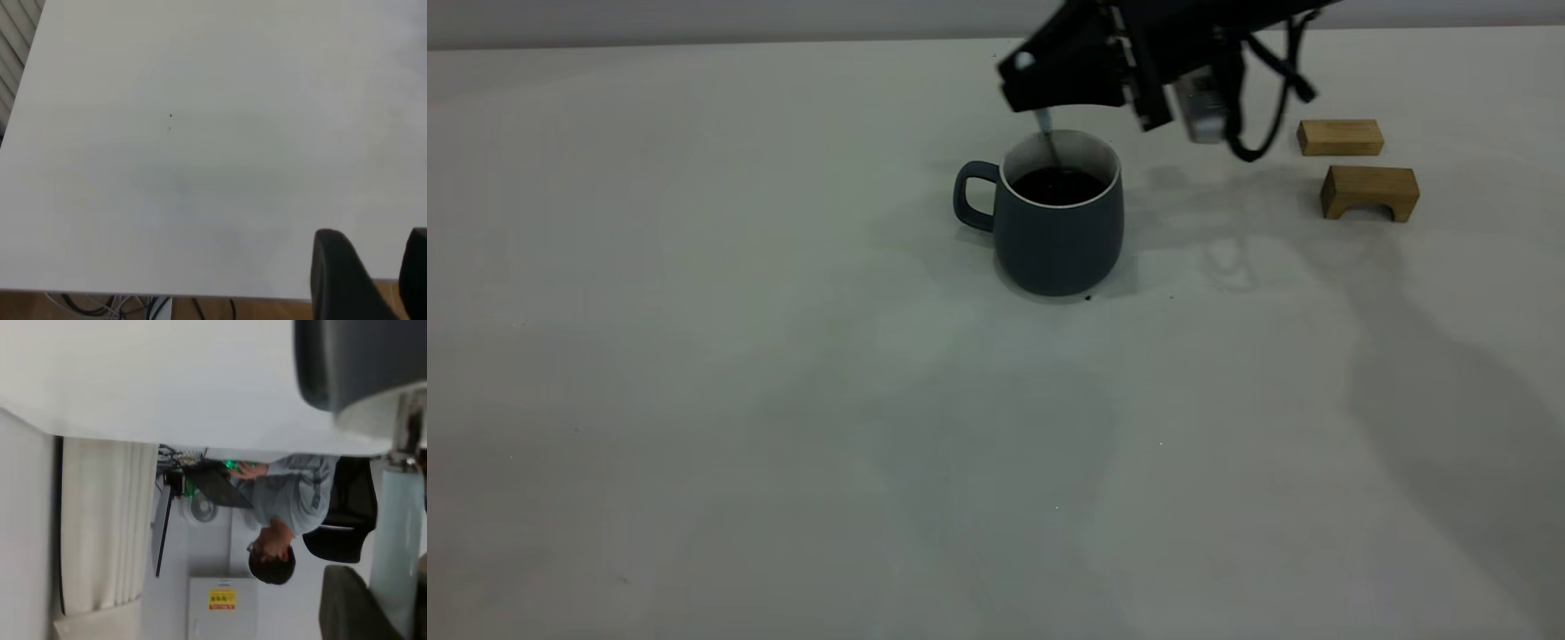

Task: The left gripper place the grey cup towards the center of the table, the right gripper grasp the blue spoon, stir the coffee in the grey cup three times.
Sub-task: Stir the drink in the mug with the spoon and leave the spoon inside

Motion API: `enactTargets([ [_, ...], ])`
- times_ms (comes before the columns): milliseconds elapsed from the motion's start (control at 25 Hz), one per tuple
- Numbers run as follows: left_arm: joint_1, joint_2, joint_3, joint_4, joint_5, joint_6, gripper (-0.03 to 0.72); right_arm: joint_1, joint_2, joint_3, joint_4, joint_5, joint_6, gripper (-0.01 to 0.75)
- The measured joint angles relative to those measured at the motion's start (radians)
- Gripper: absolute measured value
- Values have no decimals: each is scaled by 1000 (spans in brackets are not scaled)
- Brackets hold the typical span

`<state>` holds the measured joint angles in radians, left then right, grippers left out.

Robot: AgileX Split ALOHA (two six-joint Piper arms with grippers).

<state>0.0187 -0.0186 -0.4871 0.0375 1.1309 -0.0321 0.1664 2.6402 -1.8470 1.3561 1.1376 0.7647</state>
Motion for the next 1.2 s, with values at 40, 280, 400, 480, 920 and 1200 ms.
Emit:
enactTargets([
  [40,0,0,0,0,0,0,297,-6,0,0,-16,6,27,137],
  [280,0,0,0,0,0,0,297,1,0,0,-58,32,203,137],
  [400,0,0,0,0,0,0,297,32,0,0,-42,31,229,137],
  [480,0,0,0,0,0,0,297,55,0,0,4,22,217,137],
  [920,0,0,0,0,0,0,297,53,0,0,78,-75,-11,137],
  [1200,0,0,0,0,0,0,297,33,0,0,0,-43,-1,137],
])
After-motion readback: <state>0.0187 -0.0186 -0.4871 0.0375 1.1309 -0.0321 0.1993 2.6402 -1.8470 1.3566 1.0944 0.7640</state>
